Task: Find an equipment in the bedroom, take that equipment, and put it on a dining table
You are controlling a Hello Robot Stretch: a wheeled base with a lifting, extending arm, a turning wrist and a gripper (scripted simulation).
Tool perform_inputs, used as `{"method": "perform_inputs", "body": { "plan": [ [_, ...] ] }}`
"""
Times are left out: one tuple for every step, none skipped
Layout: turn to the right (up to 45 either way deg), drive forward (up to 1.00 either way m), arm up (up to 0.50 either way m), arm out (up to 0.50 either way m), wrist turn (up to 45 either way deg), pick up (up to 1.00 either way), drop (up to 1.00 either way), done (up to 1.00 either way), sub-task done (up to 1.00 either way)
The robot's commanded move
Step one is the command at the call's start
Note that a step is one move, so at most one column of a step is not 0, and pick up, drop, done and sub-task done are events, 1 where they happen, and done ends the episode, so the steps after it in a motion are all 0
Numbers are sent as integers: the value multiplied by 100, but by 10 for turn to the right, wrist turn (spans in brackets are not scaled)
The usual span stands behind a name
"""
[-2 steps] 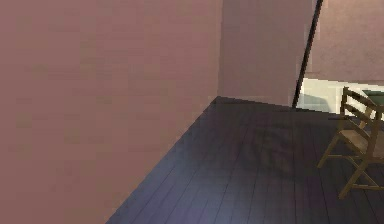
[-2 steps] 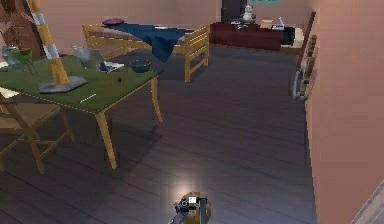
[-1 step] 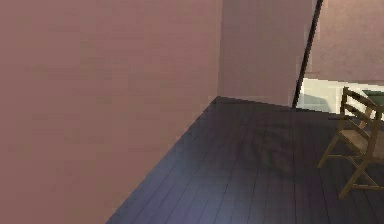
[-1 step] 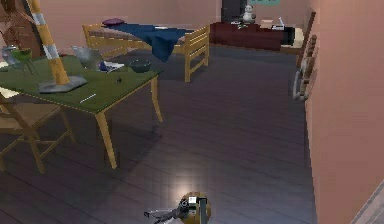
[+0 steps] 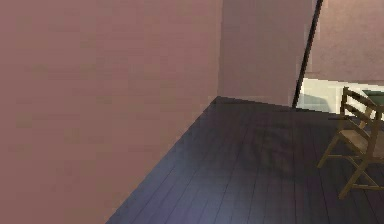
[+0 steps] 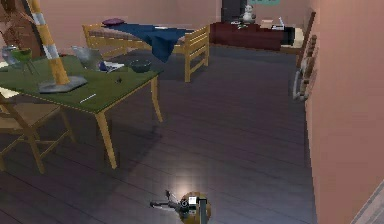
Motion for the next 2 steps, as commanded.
{"method": "perform_inputs", "body": {
  "plan": [
    [0, 0, 0, 0, 450, 0, 0, 0, 0],
    [0, 0, 0, 0, 180, 0, 0, 0, 0]
  ]
}}
